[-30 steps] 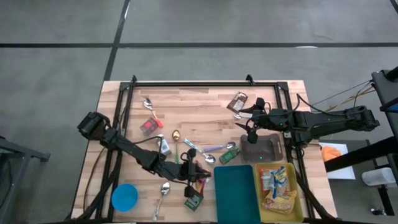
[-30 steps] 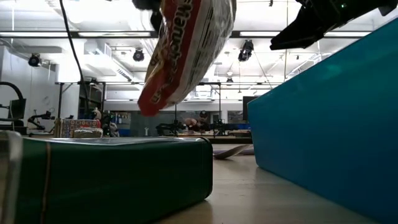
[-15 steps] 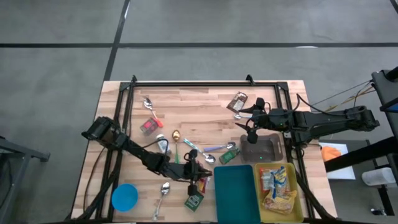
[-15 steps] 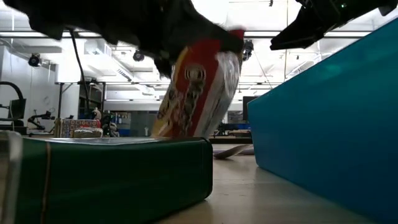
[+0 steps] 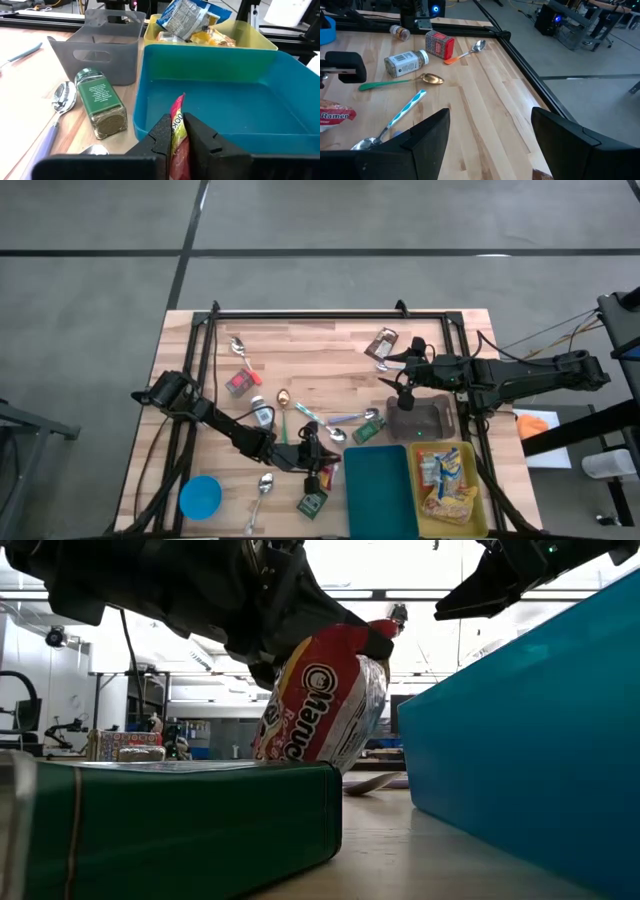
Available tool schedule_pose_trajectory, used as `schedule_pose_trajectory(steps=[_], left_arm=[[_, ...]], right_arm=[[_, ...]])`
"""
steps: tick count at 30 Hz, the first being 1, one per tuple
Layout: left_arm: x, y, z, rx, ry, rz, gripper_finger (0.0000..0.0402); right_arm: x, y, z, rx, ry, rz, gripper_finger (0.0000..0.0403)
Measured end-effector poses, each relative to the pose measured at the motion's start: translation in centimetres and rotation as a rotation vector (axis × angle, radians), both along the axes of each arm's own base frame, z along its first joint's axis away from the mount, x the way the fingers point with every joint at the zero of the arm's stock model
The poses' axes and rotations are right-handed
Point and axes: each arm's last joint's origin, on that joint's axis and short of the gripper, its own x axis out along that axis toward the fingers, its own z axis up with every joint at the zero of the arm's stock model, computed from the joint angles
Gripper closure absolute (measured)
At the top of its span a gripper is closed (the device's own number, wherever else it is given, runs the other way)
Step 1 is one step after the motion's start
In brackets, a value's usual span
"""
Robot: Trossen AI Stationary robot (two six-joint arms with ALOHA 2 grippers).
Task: Pick & Place Food Item
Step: Put the red noodle pack into the yellow bin
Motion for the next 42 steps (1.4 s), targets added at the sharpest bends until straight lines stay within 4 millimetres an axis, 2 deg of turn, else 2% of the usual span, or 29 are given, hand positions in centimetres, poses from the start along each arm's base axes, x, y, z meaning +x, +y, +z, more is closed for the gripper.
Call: schedule_pose_trajectory(steps=[4, 12, 17, 22, 28, 34, 42], left_arm=[[0.0, 0.0, 0.0, -0.002, 0.0, 0.004, 0.0326], [0.0, 0.0, 0.0, -0.001, 0.0, 0.003, 0.0209], [0.0, 0.0, 0.6, -0.002, -0.013, 0.001, 0.0167], [-0.6, 0.2, 3.0, 0.029, -0.039, -0.013, 0.0161], [-2.2, 1.2, 6.8, 0.044, -0.019, -0.011, 0.0161], [-5.4, 2.8, 10.3, 0.085, -0.046, -0.026, 0.0161], [-11.0, 5.6, 12.1, 0.106, -0.096, -0.034, 0.0161]], right_arm=[[0.0, 0.0, 0.0, 0.0, 0.0, 0.0, 0.0124], [0.0, 0.0, 0.0, 0.0, 0.0, 0.0, 0.0124], [0.0, 0.0, 0.0, 0.0, 0.0, 0.0, 0.0124], [0.0, 0.0, 0.0, 0.0, 0.0, 0.0, 0.0124], [0.0, 0.0, 0.0, 0.0, -0.001, -0.001, 0.0124], [0.0, 0.0, 0.0, 0.0, -0.001, -0.001, 0.0124], [0.0, 0.0, 0.0, 0.0, 0.0, -0.001, 0.0124]])
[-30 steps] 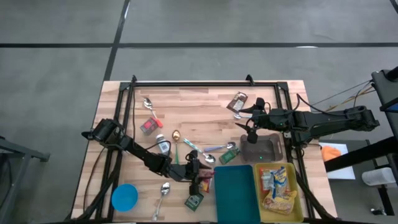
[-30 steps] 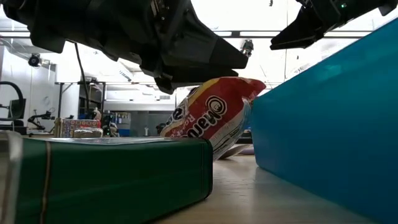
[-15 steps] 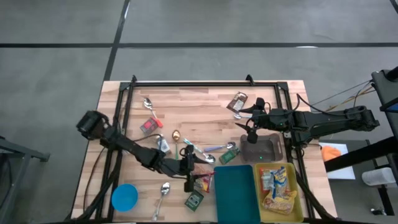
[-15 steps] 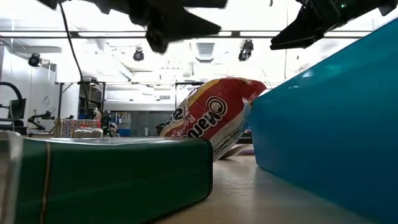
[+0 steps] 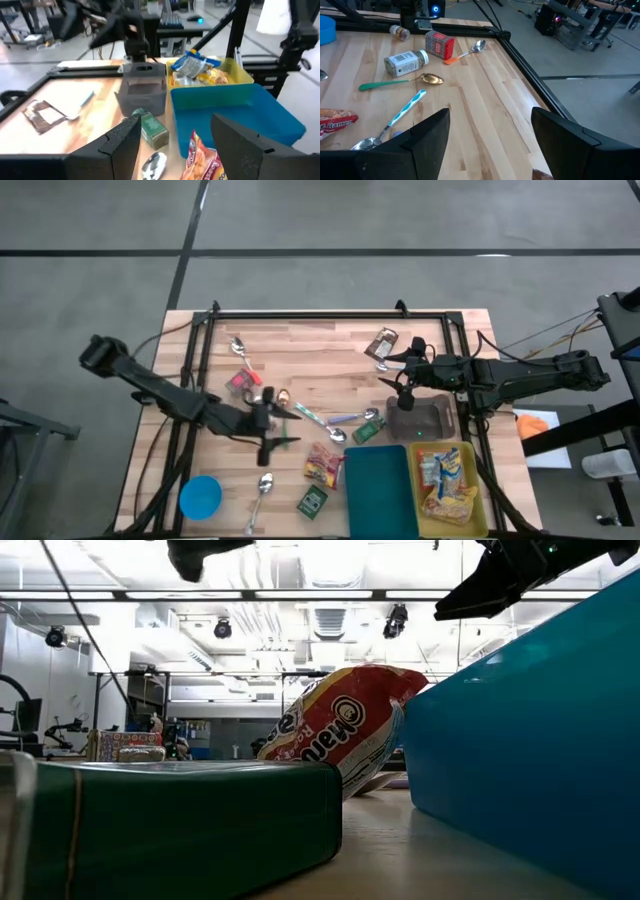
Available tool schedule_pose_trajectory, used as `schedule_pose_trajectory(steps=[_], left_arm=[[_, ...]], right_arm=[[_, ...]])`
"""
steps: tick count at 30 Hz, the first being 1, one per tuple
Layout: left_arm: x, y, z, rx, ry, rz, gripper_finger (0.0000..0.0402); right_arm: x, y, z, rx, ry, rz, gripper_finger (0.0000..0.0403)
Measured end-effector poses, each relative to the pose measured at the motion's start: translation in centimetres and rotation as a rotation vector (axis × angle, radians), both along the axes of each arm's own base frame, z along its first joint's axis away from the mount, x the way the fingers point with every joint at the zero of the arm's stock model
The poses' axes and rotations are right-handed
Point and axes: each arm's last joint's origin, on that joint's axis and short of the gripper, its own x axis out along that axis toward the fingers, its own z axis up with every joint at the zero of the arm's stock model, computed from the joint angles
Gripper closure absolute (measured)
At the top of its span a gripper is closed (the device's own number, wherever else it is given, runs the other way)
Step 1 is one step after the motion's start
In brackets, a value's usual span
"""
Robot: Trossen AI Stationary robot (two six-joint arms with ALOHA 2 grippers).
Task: Pick & Place Food Item
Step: Put the red noodle pack into the yellow bin
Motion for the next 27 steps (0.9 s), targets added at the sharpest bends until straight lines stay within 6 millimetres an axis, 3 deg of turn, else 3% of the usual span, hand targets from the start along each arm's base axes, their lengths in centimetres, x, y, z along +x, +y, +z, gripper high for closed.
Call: schedule_pose_trajectory(steps=[7, 13, 19, 27], left_arm=[[-5.7, 2.8, 0.0, -0.049, -0.11, 0.0, 0.0161], [-9.1, 4.0, -0.2, -0.116, -0.127, -0.154, 0.0161], [-10.7, 4.8, 0.2, -0.144, -0.123, -0.148, 0.0161], [-10.8, 4.8, 0.2, -0.146, -0.125, -0.146, 0.0161]], right_arm=[[0.0, 0.0, 0.0, 0.0, 0.0, 0.0, 0.0124], [0.0, 0.0, 0.0, 0.0, 0.0, 0.0, 0.0124], [0.0, 0.0, 0.0, 0.0, 0.0, 0.0, 0.0124], [0.0, 0.0, 0.0, 0.0, 0.0, 0.0, 0.0124]])
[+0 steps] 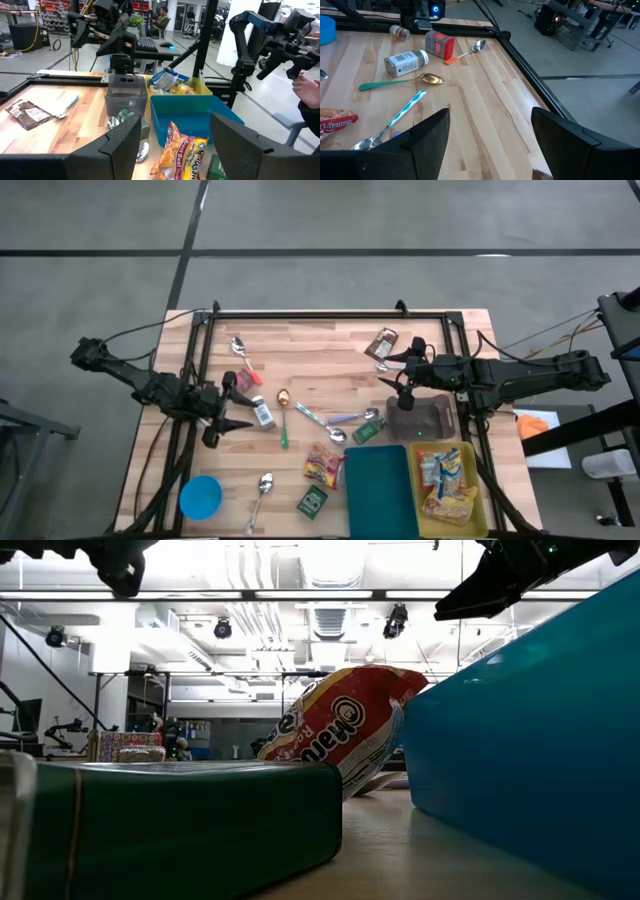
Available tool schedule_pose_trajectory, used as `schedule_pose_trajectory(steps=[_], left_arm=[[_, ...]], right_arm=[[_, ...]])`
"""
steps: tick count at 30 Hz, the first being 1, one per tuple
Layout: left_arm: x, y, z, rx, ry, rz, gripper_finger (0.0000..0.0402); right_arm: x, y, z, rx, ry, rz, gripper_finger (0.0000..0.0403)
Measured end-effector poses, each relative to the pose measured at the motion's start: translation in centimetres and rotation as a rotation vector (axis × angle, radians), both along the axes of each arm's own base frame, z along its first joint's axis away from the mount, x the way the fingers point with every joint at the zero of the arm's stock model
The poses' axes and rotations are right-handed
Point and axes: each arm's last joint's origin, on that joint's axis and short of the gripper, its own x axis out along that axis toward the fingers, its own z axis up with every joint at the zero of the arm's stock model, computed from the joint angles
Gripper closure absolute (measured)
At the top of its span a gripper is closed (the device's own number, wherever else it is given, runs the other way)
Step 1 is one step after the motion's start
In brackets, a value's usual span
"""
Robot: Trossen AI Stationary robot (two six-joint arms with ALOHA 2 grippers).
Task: Pick & Place Food Item
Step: Put the red noodle pack into the yellow bin
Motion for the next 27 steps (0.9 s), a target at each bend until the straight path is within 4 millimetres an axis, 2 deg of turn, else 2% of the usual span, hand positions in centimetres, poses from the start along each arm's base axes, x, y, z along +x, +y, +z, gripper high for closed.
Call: schedule_pose_trajectory(steps=[11, 18, 27], left_arm=[[0.0, 0.0, 0.0, -0.001, 0.0, 0.0, 0.0161], [0.0, 0.0, 0.0, -0.001, 0.0, 0.0, 0.0161], [0.0, 0.0, 0.0, -0.001, 0.0, 0.0, 0.0161]], right_arm=[[0.0, 0.0, 0.0, 0.0, 0.0, 0.0, 0.0124], [0.0, 0.0, 0.0, -0.136, 0.051, 0.053, 0.0124], [0.0, 0.0, 0.0, -0.139, 0.052, 0.054, 0.0124]])
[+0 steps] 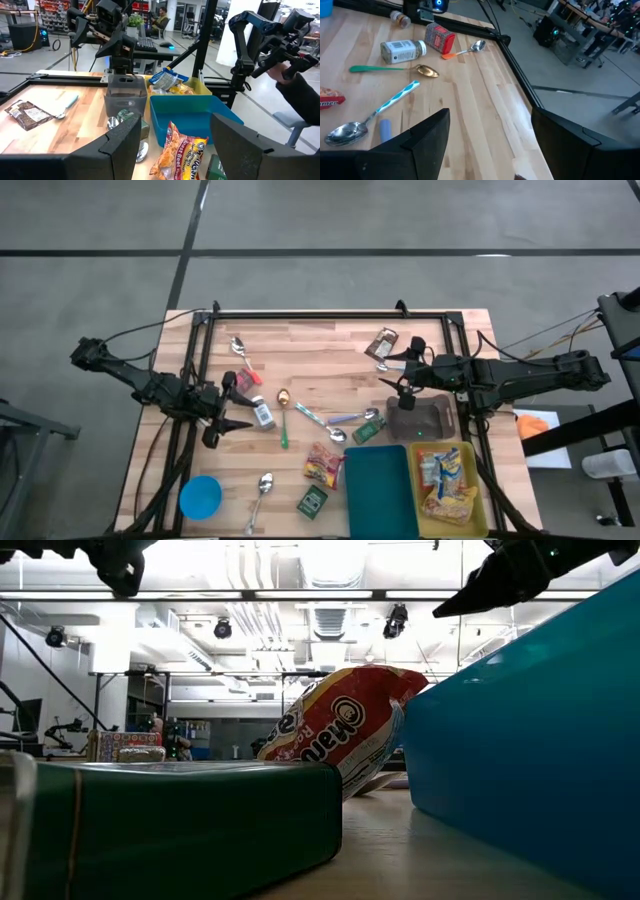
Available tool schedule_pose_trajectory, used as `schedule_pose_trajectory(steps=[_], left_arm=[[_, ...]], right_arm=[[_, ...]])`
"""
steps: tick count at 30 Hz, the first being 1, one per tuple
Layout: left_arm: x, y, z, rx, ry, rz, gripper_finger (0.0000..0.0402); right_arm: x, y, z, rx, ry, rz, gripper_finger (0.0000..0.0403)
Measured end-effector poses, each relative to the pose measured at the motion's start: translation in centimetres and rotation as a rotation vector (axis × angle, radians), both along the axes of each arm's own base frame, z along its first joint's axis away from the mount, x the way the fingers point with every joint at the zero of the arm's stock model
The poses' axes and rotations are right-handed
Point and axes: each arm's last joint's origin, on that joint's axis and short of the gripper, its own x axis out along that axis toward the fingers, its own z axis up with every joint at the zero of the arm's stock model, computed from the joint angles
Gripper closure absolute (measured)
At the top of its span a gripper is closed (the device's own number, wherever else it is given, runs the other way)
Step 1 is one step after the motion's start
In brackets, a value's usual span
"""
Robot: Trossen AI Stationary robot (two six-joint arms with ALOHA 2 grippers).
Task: Pick & Place Food Item
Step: Put the red noodle pack into the yellow bin
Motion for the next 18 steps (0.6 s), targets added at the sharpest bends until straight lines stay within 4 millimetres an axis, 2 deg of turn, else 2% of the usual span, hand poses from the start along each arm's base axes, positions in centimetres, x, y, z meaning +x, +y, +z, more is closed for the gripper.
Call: schedule_pose_trajectory(steps=[3, 4, 7, 14, 18], left_arm=[[0.0, 0.0, 0.0, 0.0, 0.0, 0.0, 0.0161], [0.0, 0.0, 0.0, 0.0, 0.0, 0.0, 0.0161], [0.0, 0.0, 0.0, 0.0, 0.0, 0.0, 0.0161], [0.0, -0.01, 0.0, 0.0, 0.0, -0.001, 0.0161], [-0.01, 0.0, -0.07, 0.002, 0.007, 0.0, 0.0161]], right_arm=[[0.02, 0.0, 0.02, 0.019, -0.011, -0.007, 0.0124], [0.04, 0.02, 0.06, 0.073, -0.034, -0.021, 0.0124], [0.13, 0.29, 0.1, 0.391, -0.132, -0.057, 0.0124], [0.23, 0.24, 0.32, 0.509, -0.188, -0.079, 0.0124], [0.22, 0.28, 0.27, 0.648, -0.221, -0.123, 0.0124]])
